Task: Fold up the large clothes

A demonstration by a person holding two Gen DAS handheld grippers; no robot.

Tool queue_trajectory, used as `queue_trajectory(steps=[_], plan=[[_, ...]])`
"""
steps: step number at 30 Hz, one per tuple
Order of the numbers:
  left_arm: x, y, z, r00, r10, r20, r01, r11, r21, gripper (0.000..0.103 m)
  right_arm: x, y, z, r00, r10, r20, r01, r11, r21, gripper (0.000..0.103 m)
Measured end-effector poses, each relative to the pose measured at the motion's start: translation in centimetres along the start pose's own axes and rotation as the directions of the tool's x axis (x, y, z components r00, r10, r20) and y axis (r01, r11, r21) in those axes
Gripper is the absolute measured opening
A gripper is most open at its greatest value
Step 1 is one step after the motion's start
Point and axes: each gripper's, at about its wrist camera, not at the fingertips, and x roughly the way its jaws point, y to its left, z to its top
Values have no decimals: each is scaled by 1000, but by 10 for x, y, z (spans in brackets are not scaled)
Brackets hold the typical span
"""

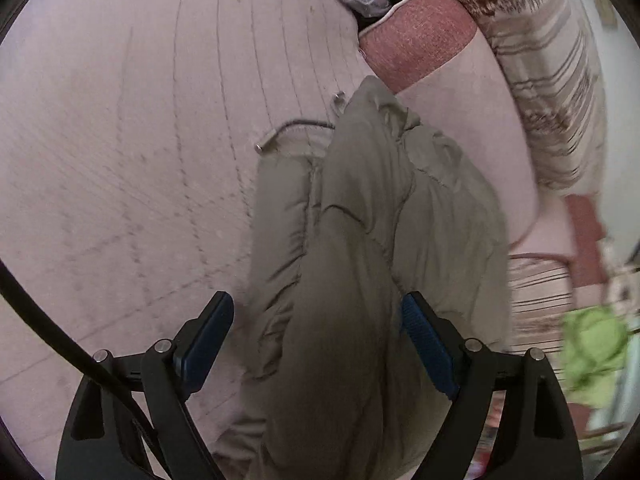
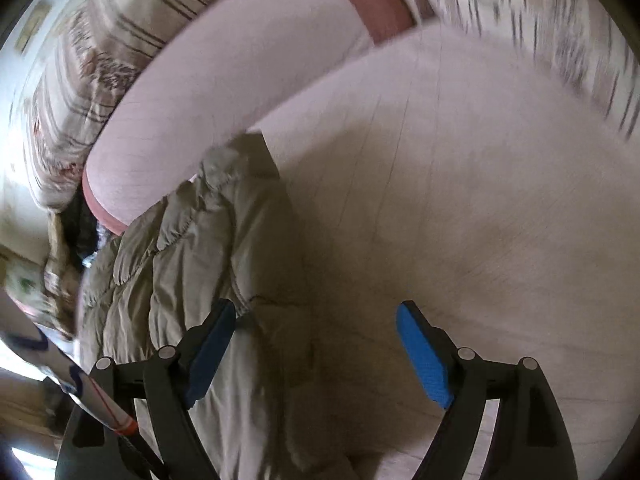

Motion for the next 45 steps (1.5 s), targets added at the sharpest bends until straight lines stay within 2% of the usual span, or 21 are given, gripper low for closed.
queue_trajectory(steps=[3,8,13,17,18,20,22,25,28,33,45], plan=[[10,4,2,995,-93,-18,93,996,-13,86,22,-9,-2,992,116,-43,-113,992,53,89],[23,-7,9,990,-132,-49,134,990,50,91,50,-2,-4,970,220,-99,-217,975,41,93],[39,-28,11,991,-95,-90,108,982,153,100,67,12,-3,958,255,-134,-259,966,-15,98],[47,-49,4,998,12,-68,3,976,219,103,75,25,-3,958,252,-139,-260,964,-46,98],[48,-55,1,997,48,-57,-33,972,232,103,77,28,-3,957,254,-143,-262,964,-46,97],[49,-59,-1,996,73,-44,-61,973,224,101,78,32,-5,955,258,-147,-266,963,-40,87],[46,-63,-5,996,90,-22,-84,974,211,95,78,34,-8,950,276,-146,-280,960,-11,73],[42,-73,-14,992,129,9,-128,963,236,83,70,34,-13,950,278,-142,-280,960,2,58],[34,-82,-25,985,168,27,-169,950,262,74,60,37,-17,956,258,-140,-262,965,-11,49],[25,-86,-40,978,207,22,-205,940,274,70,47,42,-28,967,213,-143,-221,975,-39,45],[15,-81,-67,974,224,25,-222,940,260,70,27,25,-59,966,208,-154,-215,976,-29,45]])
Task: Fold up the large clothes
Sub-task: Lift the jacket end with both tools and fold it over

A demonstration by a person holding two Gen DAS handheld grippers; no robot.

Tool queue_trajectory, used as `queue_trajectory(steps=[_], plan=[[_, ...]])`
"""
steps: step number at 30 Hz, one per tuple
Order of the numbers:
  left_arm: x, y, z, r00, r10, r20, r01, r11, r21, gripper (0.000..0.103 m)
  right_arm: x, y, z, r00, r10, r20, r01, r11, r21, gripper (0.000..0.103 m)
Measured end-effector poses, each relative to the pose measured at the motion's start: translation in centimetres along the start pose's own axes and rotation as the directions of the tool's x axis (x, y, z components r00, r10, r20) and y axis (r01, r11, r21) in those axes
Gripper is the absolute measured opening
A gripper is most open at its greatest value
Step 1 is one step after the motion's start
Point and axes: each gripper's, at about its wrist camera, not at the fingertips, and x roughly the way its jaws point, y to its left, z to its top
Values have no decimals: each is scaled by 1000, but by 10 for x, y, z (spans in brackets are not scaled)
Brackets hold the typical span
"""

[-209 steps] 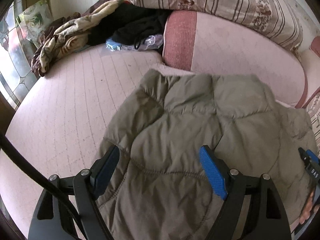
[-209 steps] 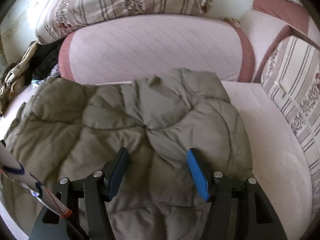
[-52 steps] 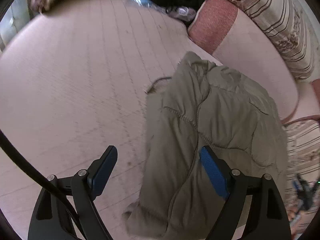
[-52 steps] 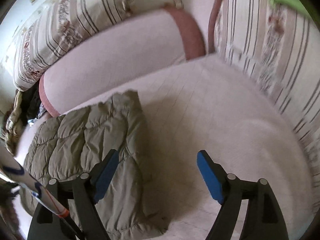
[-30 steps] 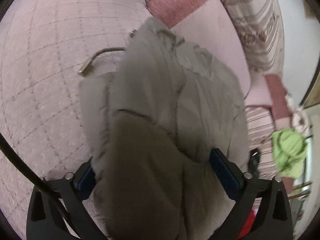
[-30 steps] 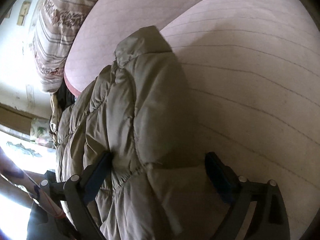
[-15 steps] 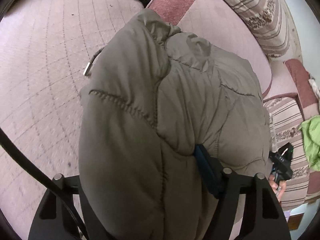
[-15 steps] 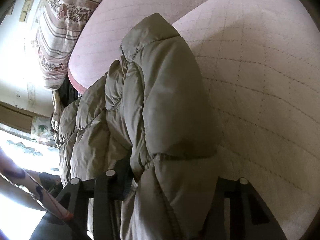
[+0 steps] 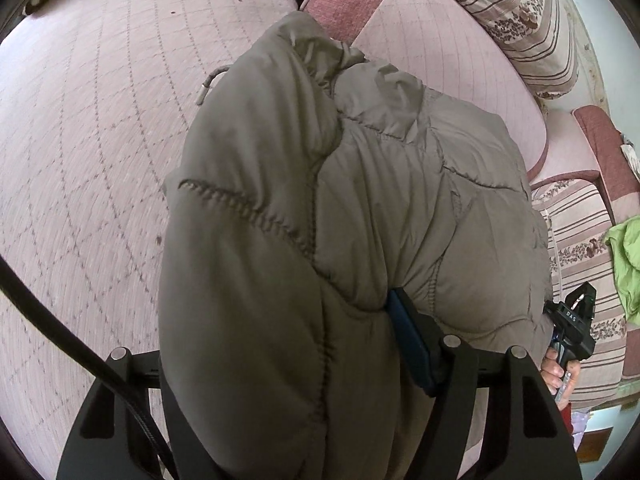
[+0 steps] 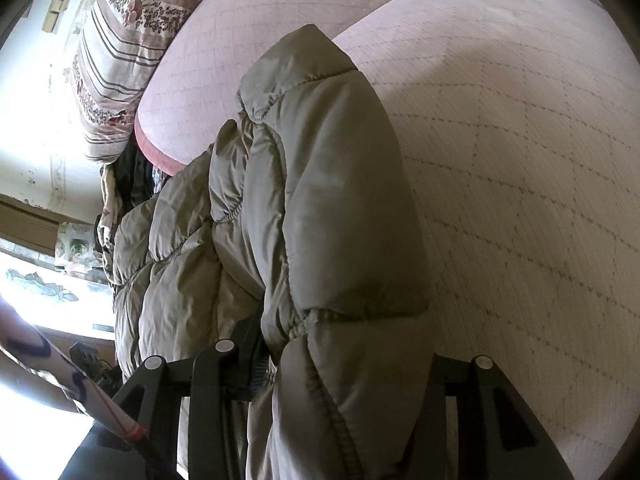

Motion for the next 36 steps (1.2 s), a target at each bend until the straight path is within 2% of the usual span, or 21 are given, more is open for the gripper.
queue_trajectory(steps=[5,9,16,25,33,36], plan=[[-5,-3,-8,1000,17,-1,-17,1000,-9,70,-3,1,-5,1000,-2,-1,2,1000,-9,44],[-17,-14,-20,996,89,33,-90,995,39,65,-9,6,-11,1000,-12,10,12,1000,-17,42],[-33,-42,-37,969,221,113,-233,967,106,59,-28,13,-25,999,-31,39,33,998,-58,38],[-38,-46,-44,950,275,149,-295,947,129,57,-39,16,-39,997,-61,51,65,994,-91,37],[-37,-58,-54,913,346,216,-384,907,172,57,-38,20,-42,995,-80,60,86,991,-101,37],[-39,-55,-62,907,354,228,-397,900,180,57,-36,20,-41,994,-86,61,92,991,-102,38]])
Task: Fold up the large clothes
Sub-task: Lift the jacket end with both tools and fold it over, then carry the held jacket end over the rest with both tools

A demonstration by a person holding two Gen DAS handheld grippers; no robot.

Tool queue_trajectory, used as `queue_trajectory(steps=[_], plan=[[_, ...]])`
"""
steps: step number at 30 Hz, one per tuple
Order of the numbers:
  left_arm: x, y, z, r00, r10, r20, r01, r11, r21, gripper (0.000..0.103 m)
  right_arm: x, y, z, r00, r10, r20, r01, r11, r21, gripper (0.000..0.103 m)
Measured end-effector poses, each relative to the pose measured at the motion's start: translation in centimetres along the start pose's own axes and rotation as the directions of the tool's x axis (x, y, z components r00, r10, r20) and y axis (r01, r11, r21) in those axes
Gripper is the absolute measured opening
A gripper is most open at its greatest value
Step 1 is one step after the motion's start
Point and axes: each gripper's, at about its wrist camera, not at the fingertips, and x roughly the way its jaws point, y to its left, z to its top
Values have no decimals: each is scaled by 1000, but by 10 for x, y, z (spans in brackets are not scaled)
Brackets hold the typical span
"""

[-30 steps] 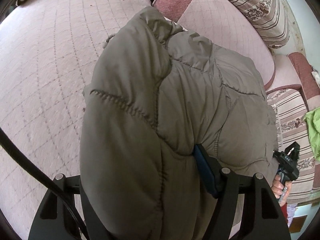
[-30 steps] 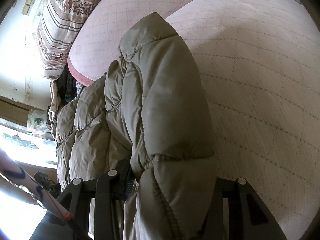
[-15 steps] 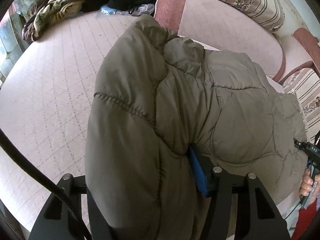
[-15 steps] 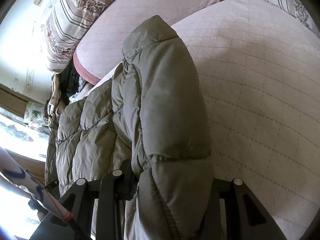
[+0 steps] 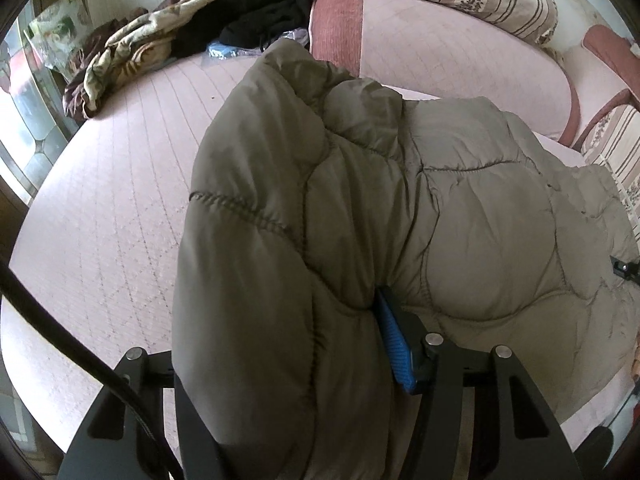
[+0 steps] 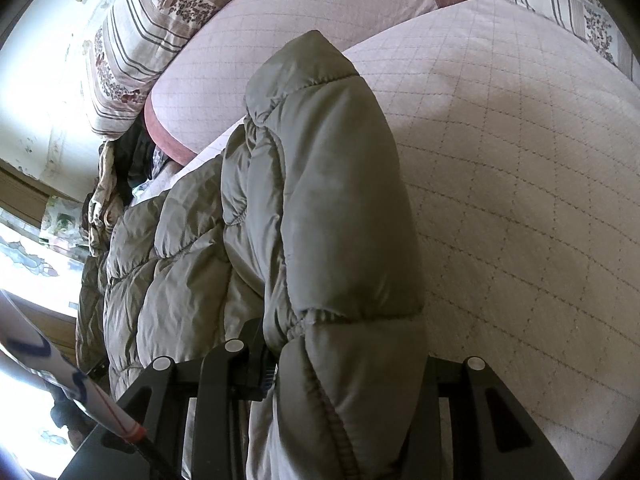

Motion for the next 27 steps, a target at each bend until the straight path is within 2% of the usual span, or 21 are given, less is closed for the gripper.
queue_trajectory(steps=[27], plan=[[-2,-2,-4,999,31,16,-31,999,23,57,3,-4,-3,1000,-3,1,3,1000,8,38]])
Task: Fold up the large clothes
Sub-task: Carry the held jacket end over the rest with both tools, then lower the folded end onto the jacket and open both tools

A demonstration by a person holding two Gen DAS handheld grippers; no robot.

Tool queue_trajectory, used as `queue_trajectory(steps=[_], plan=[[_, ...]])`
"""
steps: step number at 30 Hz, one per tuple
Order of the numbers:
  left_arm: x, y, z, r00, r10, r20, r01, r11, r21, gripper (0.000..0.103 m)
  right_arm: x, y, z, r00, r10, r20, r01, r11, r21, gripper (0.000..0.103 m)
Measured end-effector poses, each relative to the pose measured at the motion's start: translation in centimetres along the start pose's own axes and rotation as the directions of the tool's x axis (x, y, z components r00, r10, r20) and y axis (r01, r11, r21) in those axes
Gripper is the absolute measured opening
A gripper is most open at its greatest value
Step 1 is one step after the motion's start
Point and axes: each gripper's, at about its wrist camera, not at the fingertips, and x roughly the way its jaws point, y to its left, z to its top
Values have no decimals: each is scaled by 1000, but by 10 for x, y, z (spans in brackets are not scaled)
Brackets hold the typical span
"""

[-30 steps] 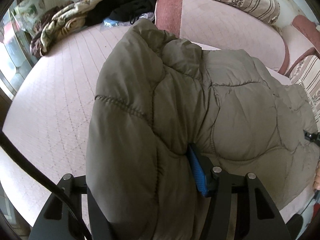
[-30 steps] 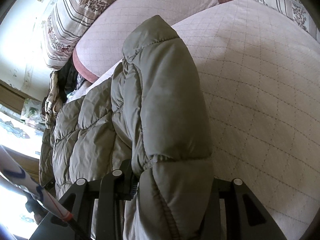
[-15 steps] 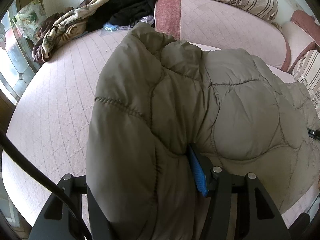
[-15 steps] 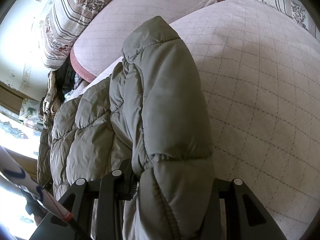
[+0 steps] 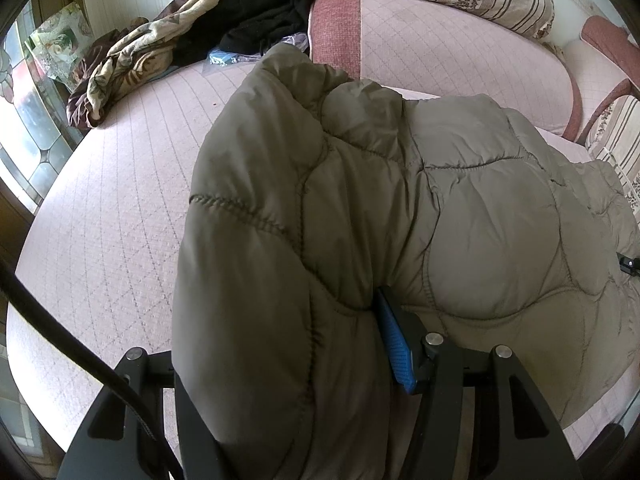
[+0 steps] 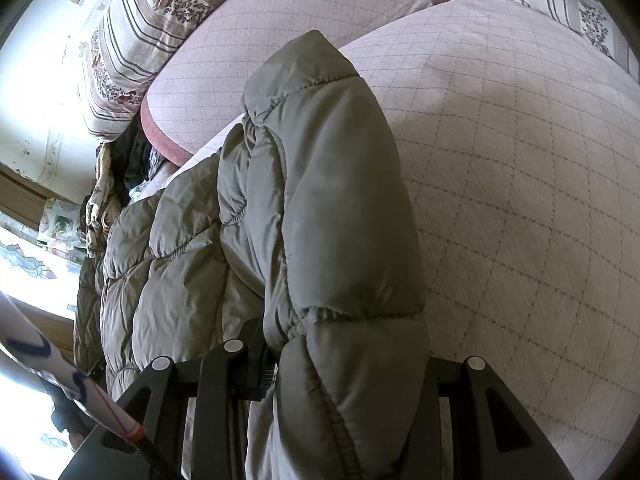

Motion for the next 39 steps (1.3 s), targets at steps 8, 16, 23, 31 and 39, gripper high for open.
queue_trajectory(steps=[8,16,23,31,39], plan=[[1,1,-1,1000,2,-3,-2,1000,4,59,0,0,0,1000,0,1,0,1000,2,38],[-2,1,-5,999,39,-1,-39,999,5,66,-4,0,-1,1000,-24,7,24,1000,11,41],[-5,0,-9,998,62,-5,-62,998,3,68,-7,6,-3,993,-117,31,117,993,19,57],[-23,11,-14,999,34,-29,-34,999,-13,68,-27,11,-14,980,-191,63,191,982,3,68],[-38,17,-20,999,16,-33,-16,1000,-9,68,-52,21,-30,963,-247,105,256,964,-77,69]])
